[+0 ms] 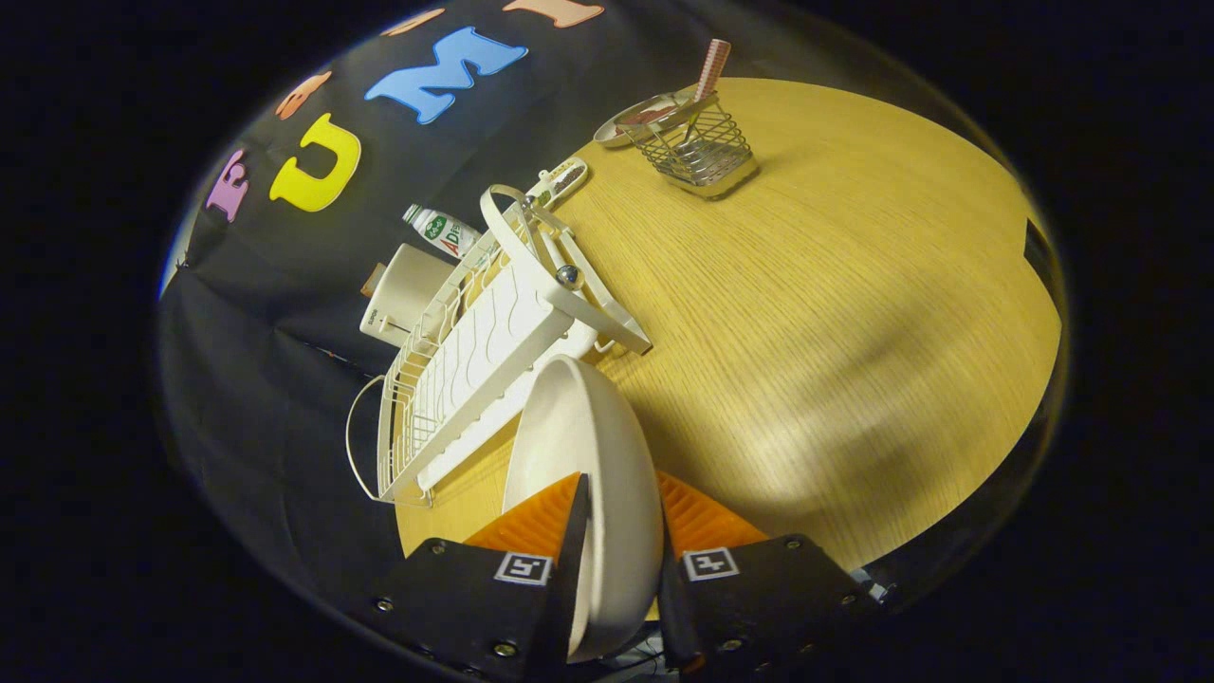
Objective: Take the plate from the dish rack, then take the spoon from the basket and place it into the plate.
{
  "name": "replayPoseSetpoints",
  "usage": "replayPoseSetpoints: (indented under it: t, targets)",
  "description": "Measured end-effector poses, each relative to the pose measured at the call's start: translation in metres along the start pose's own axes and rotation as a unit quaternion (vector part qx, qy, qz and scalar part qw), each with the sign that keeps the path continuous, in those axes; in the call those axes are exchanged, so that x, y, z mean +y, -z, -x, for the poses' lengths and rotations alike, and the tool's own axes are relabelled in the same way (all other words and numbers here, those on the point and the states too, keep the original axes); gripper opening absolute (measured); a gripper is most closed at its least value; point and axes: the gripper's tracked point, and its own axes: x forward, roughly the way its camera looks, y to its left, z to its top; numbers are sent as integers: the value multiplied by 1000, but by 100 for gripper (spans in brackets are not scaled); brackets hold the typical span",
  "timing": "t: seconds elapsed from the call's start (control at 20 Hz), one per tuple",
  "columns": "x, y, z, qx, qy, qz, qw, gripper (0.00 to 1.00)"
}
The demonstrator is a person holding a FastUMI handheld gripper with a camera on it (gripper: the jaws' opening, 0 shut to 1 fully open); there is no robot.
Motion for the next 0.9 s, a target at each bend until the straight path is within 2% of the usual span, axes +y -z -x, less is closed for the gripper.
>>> replayPoseSetpoints:
  t: [0.15, 0.2, 0.3, 0.65, 0.9]
  targets:
    - [-8, -4, 1, 1, 13, 18, 1000, 46]
    - [-16, -4, -1, 1, 33, 32, 999, 47]
    - [-28, -7, 0, 1, 61, 57, 997, 60]
    - [-28, -24, 12, -27, 69, 50, 996, 61]
    - [-28, -67, 31, -84, 86, 61, 991, 61]
